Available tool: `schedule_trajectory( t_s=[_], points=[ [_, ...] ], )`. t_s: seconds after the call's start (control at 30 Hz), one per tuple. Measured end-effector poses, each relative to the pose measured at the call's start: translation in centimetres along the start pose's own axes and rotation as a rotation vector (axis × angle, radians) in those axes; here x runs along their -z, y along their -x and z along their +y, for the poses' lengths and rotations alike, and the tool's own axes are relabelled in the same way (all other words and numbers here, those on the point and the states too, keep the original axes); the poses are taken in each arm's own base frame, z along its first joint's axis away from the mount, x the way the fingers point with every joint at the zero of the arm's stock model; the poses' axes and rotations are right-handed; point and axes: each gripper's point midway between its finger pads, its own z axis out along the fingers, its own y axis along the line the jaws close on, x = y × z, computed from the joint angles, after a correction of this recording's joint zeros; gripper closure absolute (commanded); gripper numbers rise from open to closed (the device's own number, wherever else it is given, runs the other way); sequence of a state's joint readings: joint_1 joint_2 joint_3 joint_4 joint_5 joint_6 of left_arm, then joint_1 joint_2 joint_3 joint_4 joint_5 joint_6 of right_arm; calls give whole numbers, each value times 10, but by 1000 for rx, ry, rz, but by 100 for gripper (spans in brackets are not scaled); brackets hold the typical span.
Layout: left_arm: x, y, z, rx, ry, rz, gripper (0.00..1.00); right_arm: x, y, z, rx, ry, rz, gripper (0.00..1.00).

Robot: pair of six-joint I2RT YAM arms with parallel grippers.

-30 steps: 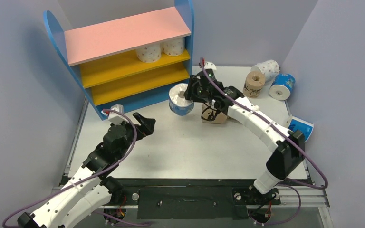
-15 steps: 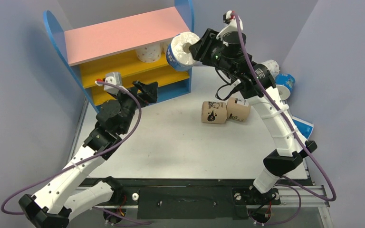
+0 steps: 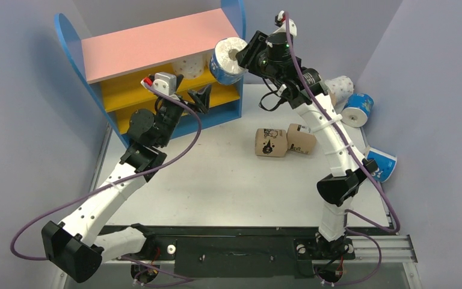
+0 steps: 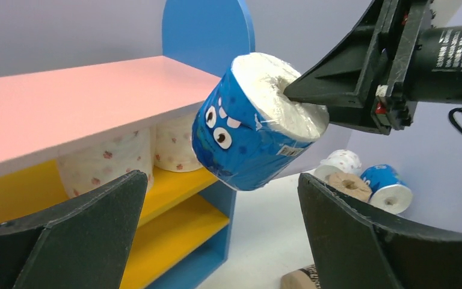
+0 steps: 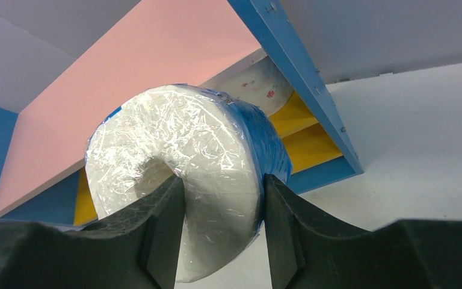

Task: Place and organize the paper towels onto the shelf
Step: Pick up the paper towel from the center of the board, then place the paper towel on the shelf.

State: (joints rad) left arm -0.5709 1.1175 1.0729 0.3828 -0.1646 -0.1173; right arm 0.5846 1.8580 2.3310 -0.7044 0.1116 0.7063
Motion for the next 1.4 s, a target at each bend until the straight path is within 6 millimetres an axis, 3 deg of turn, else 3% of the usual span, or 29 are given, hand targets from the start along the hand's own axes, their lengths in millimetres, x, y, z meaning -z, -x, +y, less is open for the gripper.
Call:
schedule_trajectory(
  t_s=[0.33, 0.53, 0.73, 0.97, 1.4],
  points=[
    [-19, 15, 27, -144, -82, -81, 4, -6, 8, 9, -51, 31, -37, 77],
    [-27, 13, 18, -191, -184, -94, 4, -8, 9, 11, -61, 40, -47, 77],
    [-35, -4, 5, -220, -287, -77, 4, -7, 11, 14, -64, 54, -58, 78],
    [-40, -18, 3, -235, -316, -60, 4, -3, 16, 26, -70, 91, -84, 78],
    [-42, 4, 2, -249, -301, -148, 4, 14, 25, 37, -79, 138, -112, 79]
  ],
)
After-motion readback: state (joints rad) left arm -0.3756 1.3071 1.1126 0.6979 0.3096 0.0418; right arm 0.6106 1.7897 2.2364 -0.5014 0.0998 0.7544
